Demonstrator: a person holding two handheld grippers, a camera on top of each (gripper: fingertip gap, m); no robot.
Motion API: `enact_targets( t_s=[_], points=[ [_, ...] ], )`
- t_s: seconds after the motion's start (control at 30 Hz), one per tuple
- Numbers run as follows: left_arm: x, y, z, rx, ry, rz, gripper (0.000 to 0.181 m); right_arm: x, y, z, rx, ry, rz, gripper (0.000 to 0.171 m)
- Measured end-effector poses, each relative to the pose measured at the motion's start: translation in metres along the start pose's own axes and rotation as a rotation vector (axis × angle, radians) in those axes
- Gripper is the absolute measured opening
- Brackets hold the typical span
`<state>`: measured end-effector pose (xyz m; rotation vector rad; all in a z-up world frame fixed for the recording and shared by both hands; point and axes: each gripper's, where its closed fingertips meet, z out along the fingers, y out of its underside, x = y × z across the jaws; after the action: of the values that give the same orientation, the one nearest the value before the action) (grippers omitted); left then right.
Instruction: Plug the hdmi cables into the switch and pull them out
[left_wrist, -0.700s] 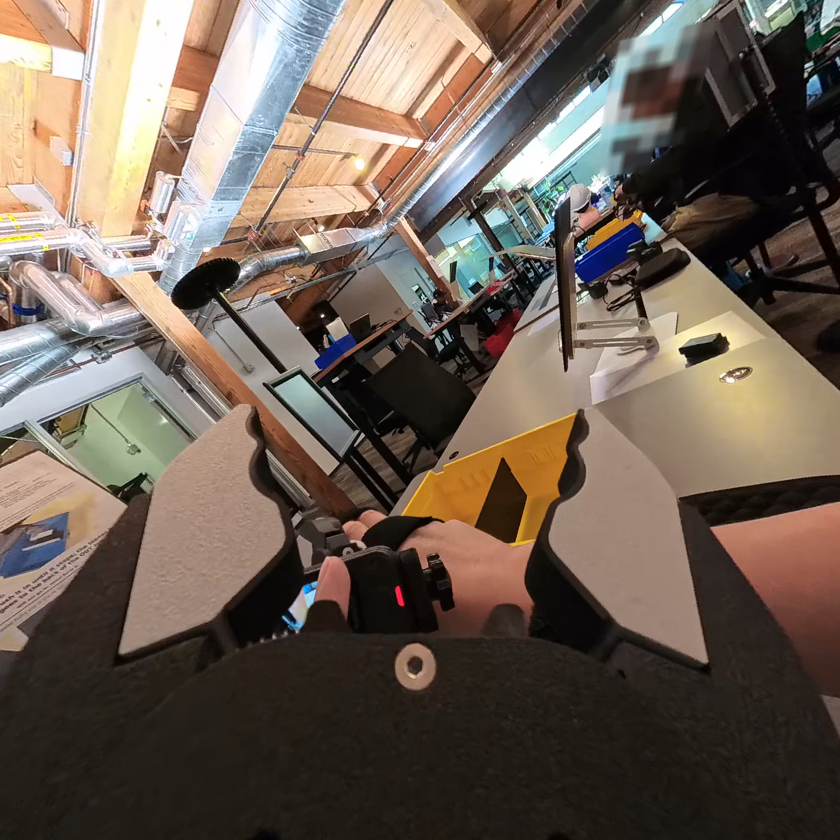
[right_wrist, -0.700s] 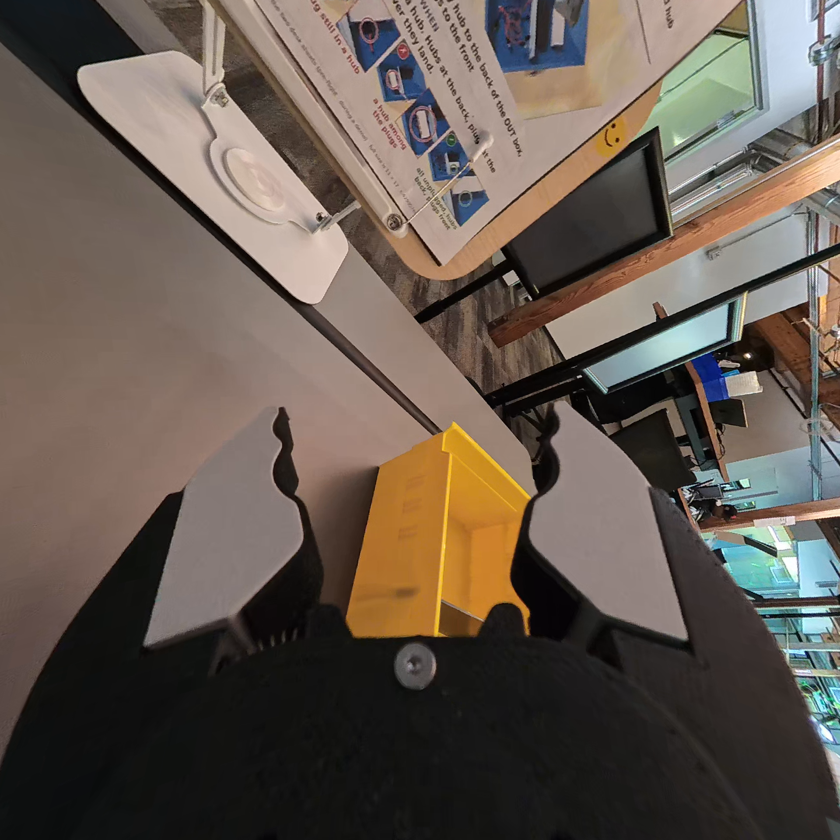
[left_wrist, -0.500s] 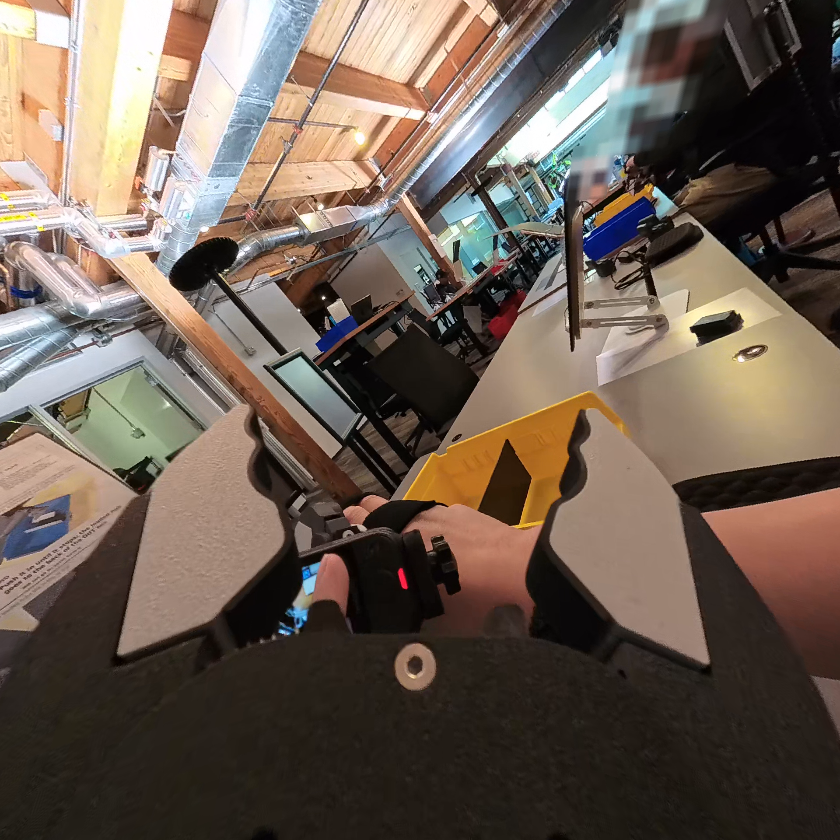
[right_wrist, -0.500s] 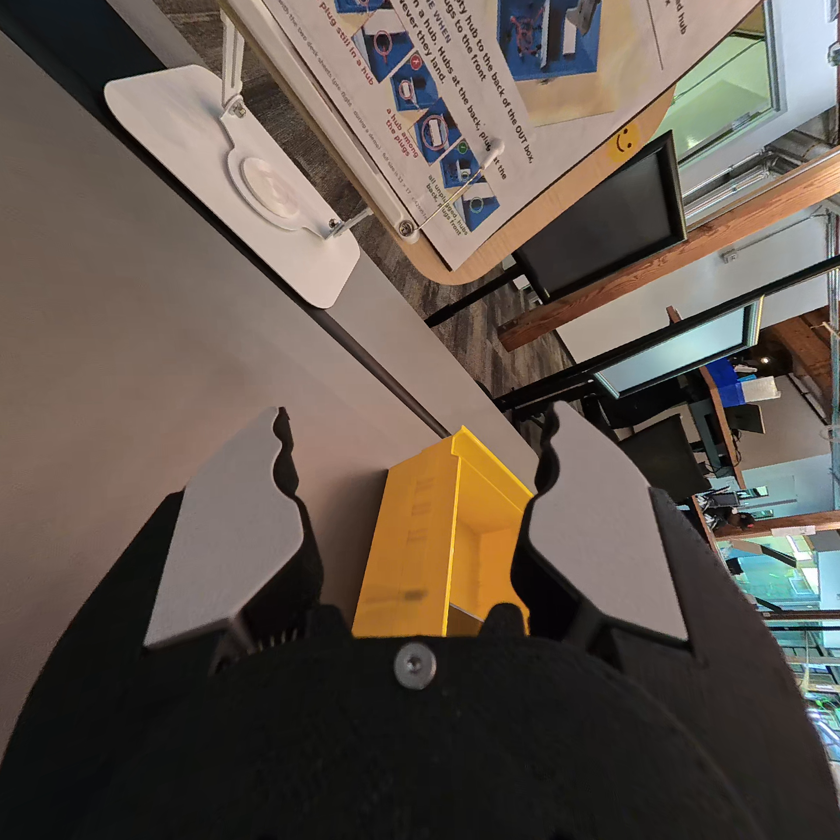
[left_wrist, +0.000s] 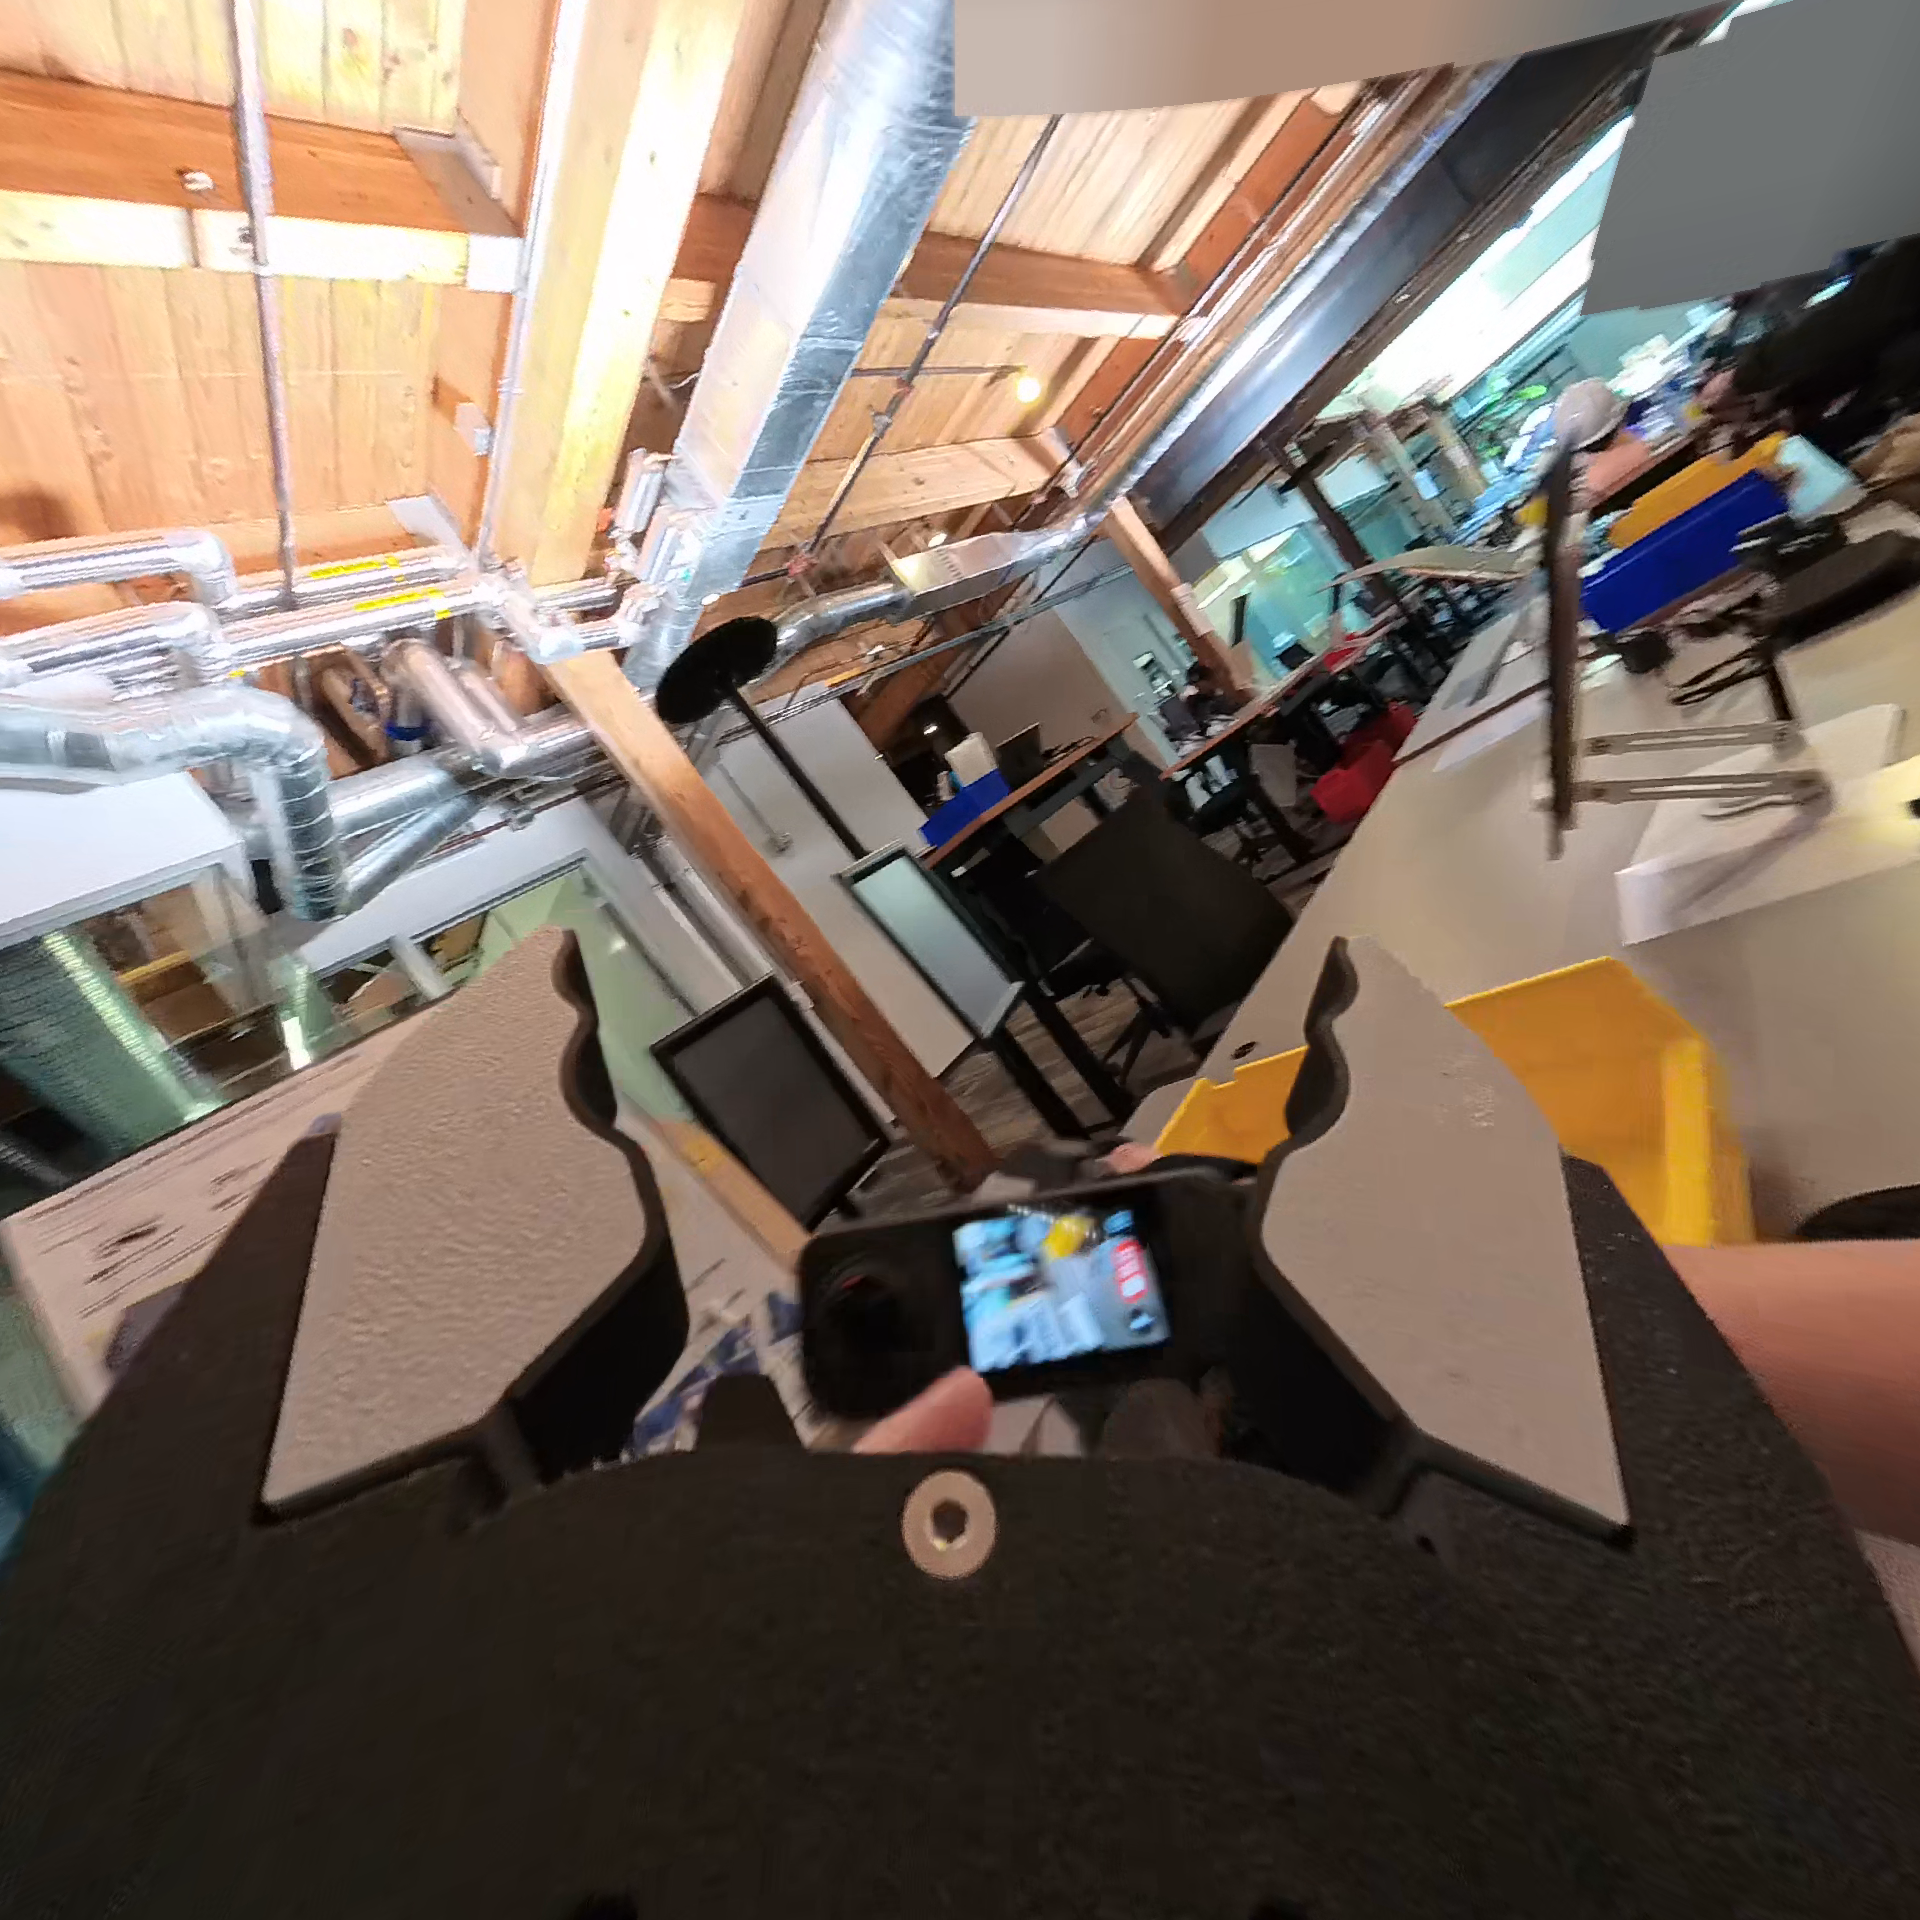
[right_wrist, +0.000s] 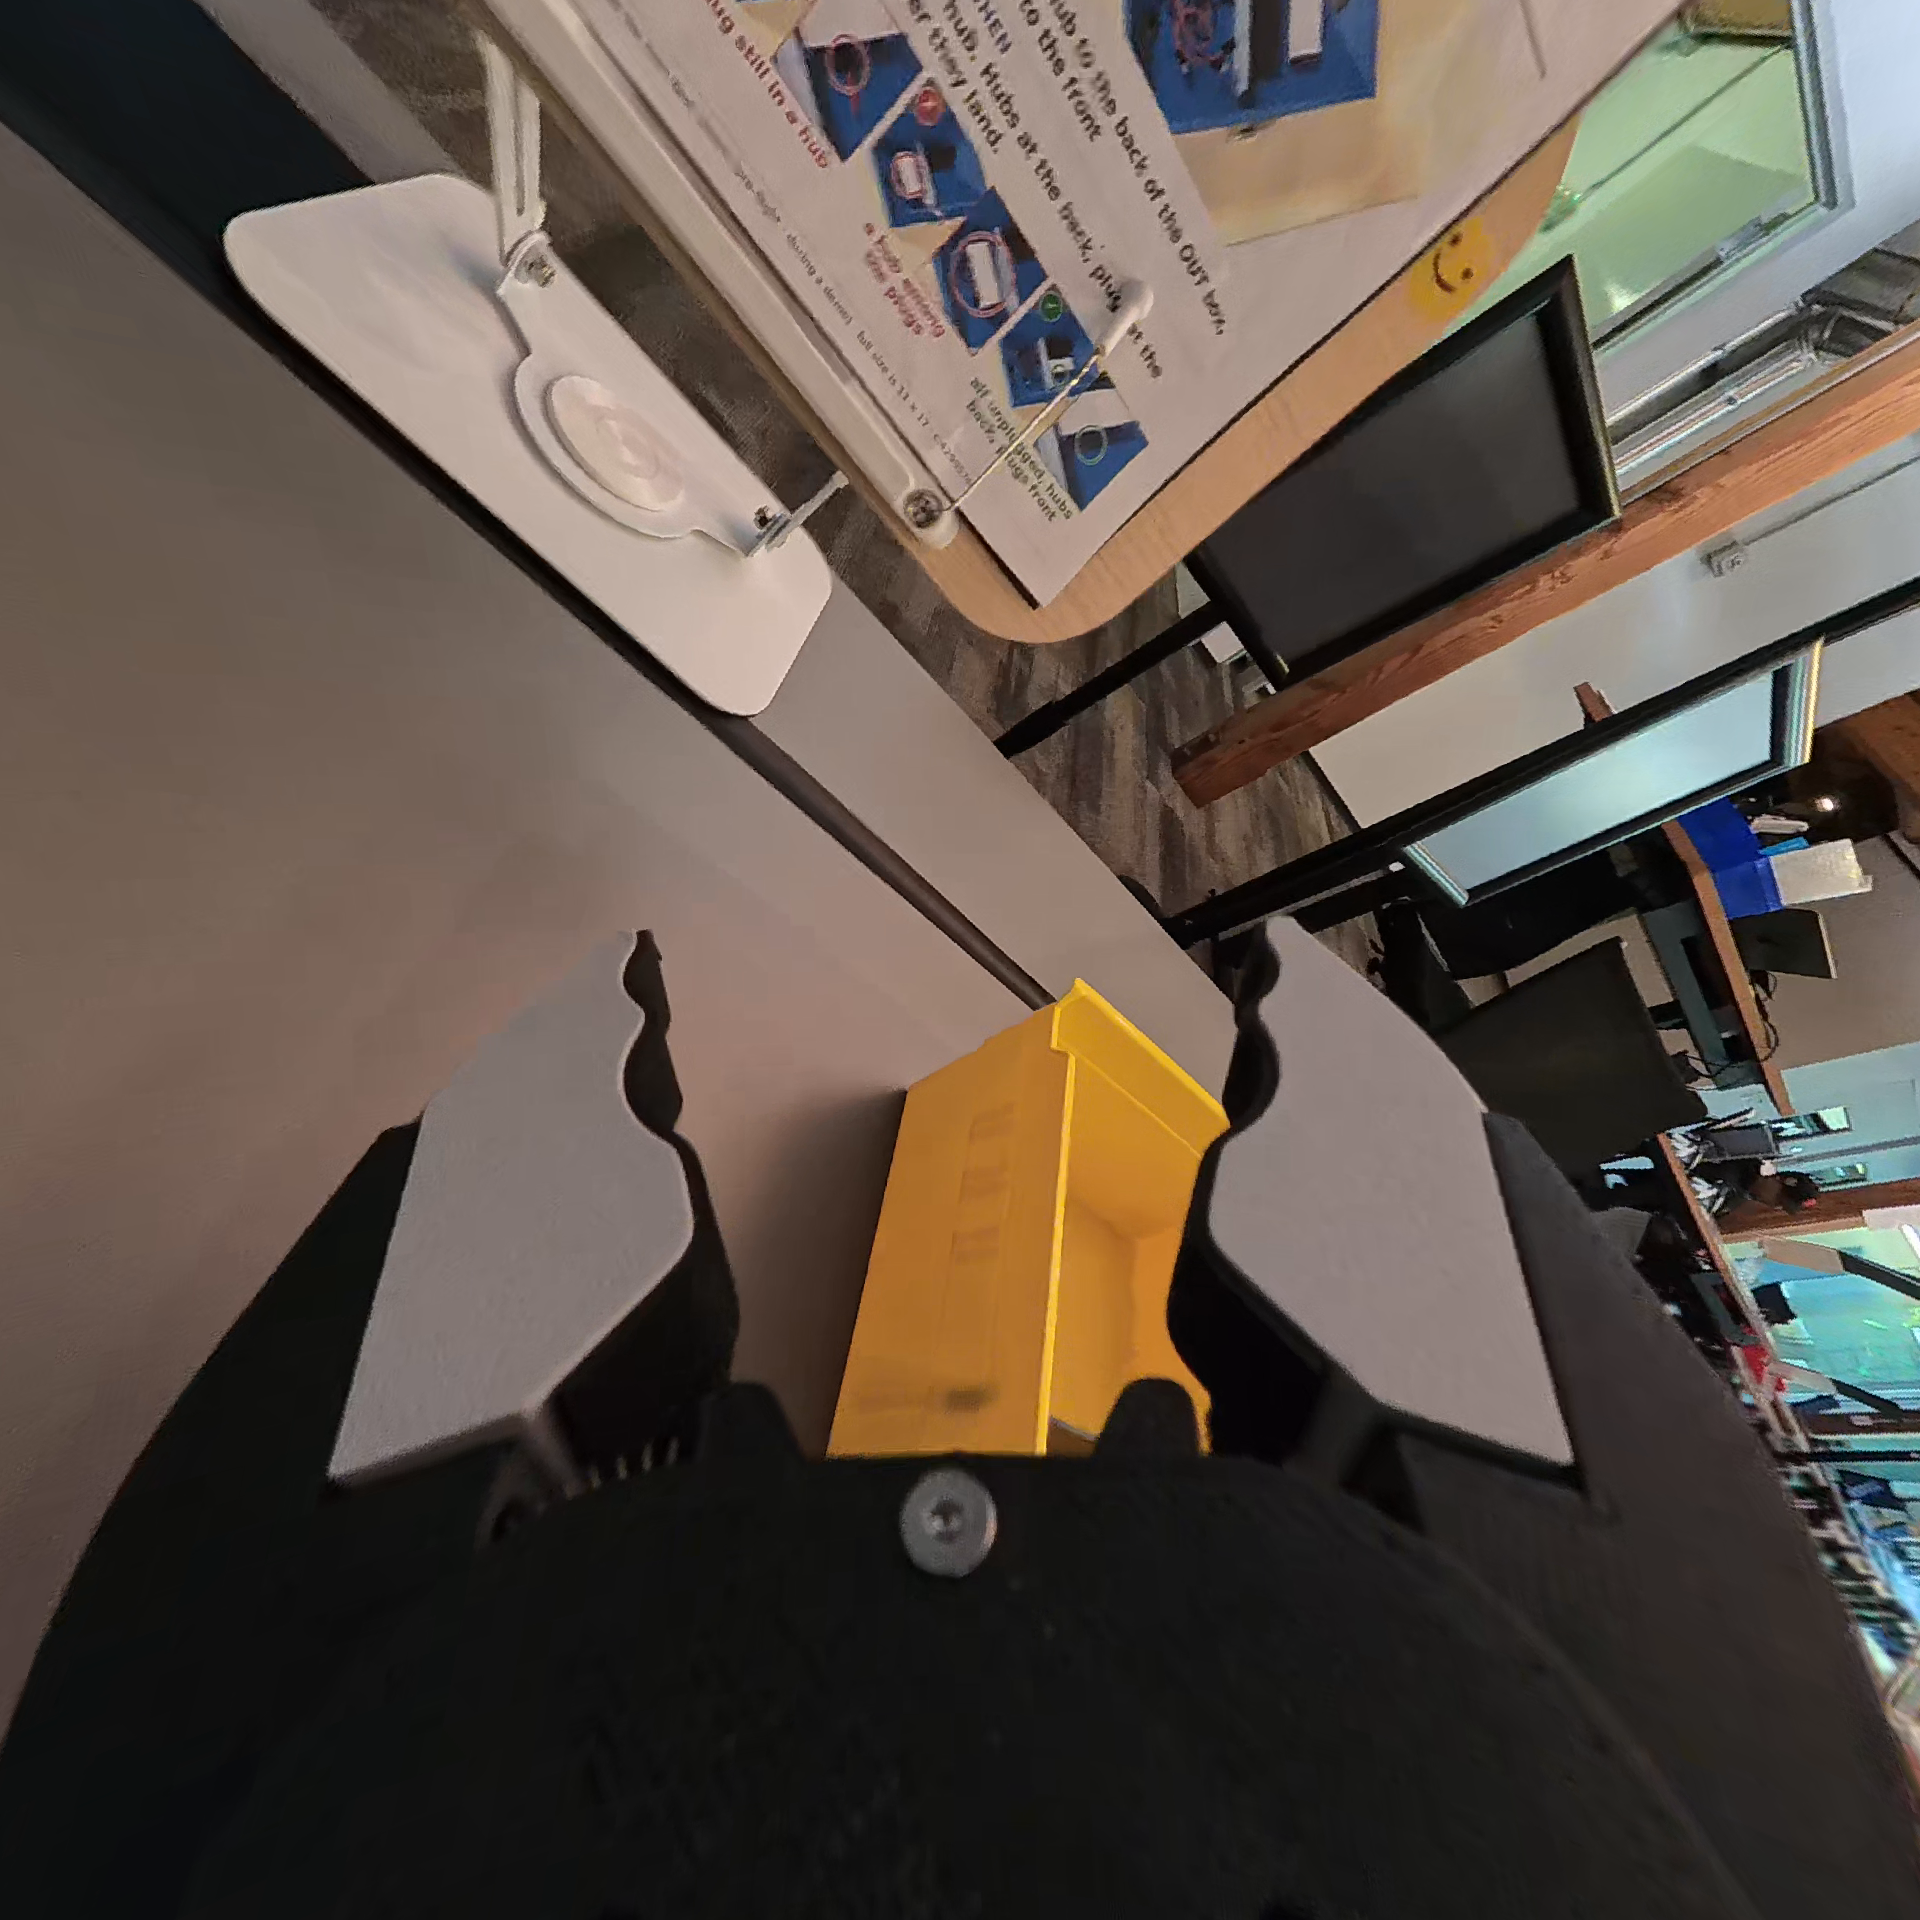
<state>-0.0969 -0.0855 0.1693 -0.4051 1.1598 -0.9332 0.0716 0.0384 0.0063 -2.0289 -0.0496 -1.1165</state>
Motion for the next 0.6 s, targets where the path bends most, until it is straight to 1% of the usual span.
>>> enact_targets(
  t_s=[0.07, 0.1, 0.2, 0.27, 0.33, 0.4, 0.47, 0.53, 0.6],
  points=[
    [-0.032, 0.016, -0.006, -0.043, -0.103, -0.013, 0.121, 0.011, 0.004, 0.007, 0.028, 0.036, 0.034, 0.104],
    [-0.048, 0.030, -0.009, -0.085, -0.153, -0.038, 0.119, 0.016, 0.007, 0.012, 0.041, 0.052, 0.057, 0.104],
    [-0.092, 0.083, -0.023, -0.280, -0.294, -0.139, 0.115, 0.028, 0.019, 0.023, 0.051, 0.075, 0.121, 0.104],
    [-0.115, 0.120, -0.038, -0.421, -0.392, -0.216, 0.104, 0.037, 0.022, 0.024, 0.065, 0.093, 0.155, 0.104],
    [-0.121, 0.153, -0.049, -0.550, -0.423, -0.301, 0.096, 0.045, 0.018, 0.018, 0.098, 0.095, 0.194, 0.102],
    [-0.122, 0.178, -0.057, -0.654, -0.446, -0.325, 0.085, 0.053, 0.011, 0.010, 0.144, 0.103, 0.239, 0.102],
    [-0.122, 0.195, -0.062, -0.728, -0.477, -0.275, 0.076, 0.062, 0.001, -0.001, 0.206, 0.133, 0.276, 0.102],
    [-0.120, 0.210, -0.067, -0.813, -0.500, -0.214, 0.073, 0.067, -0.009, -0.013, 0.261, 0.149, 0.291, 0.102],
    [-0.116, 0.221, -0.068, -0.864, -0.511, -0.198, 0.070, 0.072, -0.020, -0.027, 0.317, 0.160, 0.301, 0.100]
  ],
)
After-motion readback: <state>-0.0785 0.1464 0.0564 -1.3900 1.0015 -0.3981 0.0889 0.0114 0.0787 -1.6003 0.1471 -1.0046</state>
